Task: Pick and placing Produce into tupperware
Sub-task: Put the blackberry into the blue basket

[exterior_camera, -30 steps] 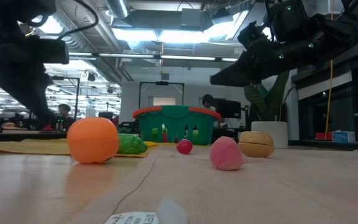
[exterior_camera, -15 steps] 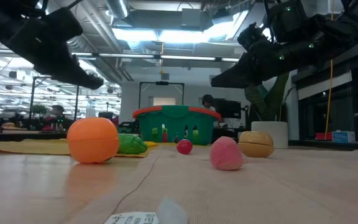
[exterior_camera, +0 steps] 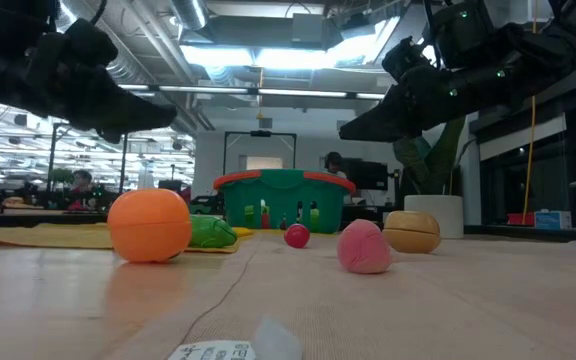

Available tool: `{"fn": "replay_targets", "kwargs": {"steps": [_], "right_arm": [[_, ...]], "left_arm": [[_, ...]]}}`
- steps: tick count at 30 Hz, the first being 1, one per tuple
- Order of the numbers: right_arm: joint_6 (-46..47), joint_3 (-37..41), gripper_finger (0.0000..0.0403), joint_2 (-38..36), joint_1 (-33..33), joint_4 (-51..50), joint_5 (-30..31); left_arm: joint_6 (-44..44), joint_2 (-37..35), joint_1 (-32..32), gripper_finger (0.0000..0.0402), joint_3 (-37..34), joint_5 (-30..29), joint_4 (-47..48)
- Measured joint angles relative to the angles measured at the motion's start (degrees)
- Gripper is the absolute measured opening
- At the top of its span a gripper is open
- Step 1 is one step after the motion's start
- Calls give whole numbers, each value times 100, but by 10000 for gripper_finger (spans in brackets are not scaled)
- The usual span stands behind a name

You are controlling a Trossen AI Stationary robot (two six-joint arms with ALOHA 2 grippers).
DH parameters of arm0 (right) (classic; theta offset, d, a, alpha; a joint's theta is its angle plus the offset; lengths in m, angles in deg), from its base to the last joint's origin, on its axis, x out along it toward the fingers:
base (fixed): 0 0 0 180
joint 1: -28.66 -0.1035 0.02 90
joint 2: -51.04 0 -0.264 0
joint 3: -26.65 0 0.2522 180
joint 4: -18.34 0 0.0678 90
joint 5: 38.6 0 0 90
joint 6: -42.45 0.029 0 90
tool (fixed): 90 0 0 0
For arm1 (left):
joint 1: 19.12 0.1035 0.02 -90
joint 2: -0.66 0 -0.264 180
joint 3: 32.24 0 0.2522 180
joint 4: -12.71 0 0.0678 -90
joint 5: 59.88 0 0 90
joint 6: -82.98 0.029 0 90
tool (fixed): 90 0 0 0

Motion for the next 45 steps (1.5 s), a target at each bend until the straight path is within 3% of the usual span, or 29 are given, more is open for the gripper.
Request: {"fn": "replay_targets", "kwargs": {"steps": [12,16,25,34,45], "right_arm": [[3,0,169,0,0,11,0],[3,0,169,0,0,13,0],[3,0,169,0,0,17,-1],[3,0,169,0,0,20,0],[3,0,169,0,0,2,1]], "left_arm": [[-17,19,759,69,-62,346,-132],[48,173,1114,74,-62,635,-624],[256,876,1828,70,-18,655,-1543],[728,2108,2400,69,998,1084,-1567],[727,3482,3446,69,2105,2110,-1566]]}}
